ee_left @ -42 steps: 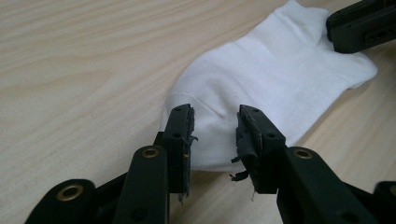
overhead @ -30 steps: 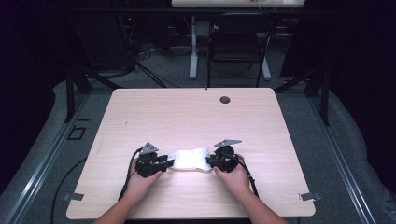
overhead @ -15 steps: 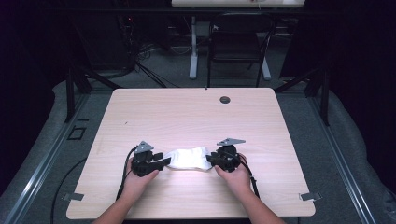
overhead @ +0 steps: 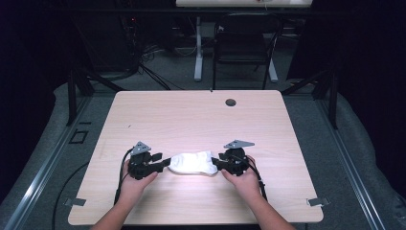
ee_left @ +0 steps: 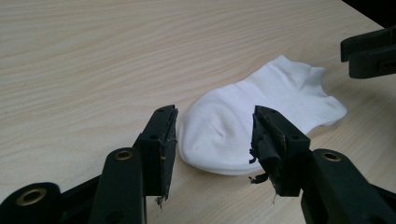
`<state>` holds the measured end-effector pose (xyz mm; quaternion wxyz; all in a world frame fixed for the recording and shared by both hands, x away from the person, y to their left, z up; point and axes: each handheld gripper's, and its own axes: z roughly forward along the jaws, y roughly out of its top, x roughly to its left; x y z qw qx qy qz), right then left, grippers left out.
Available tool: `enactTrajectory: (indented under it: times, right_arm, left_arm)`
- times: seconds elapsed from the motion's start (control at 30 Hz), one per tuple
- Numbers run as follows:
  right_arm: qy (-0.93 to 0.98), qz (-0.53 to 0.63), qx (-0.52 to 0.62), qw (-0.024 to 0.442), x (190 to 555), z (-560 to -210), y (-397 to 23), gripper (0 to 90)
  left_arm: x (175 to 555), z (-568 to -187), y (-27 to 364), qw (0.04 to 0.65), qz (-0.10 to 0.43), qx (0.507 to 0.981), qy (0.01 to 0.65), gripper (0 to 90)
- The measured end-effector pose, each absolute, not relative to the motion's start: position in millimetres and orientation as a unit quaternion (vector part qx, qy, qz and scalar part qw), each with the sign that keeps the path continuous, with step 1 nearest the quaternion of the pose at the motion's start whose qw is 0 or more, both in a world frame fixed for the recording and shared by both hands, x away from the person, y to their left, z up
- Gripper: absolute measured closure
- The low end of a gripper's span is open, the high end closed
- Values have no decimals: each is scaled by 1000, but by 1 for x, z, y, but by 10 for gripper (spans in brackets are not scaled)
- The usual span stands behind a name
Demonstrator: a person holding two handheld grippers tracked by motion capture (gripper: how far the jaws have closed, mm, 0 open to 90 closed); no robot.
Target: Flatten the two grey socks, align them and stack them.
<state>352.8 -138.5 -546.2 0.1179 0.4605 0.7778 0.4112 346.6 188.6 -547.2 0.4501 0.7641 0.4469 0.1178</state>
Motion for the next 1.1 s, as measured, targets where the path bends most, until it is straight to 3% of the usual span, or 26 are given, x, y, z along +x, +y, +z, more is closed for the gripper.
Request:
enactTrajectory:
  times: [0.27, 1.1]
  right_arm:
    - [772, 428, 453, 128, 346, -536, -143, 526]
    - [770, 431, 447, 146, 304, -536, -170, 489]
  left_arm:
    - [336, -537, 193, 455, 130, 767, 433, 463]
    - [306, -537, 209, 444, 126, 780, 422, 451]
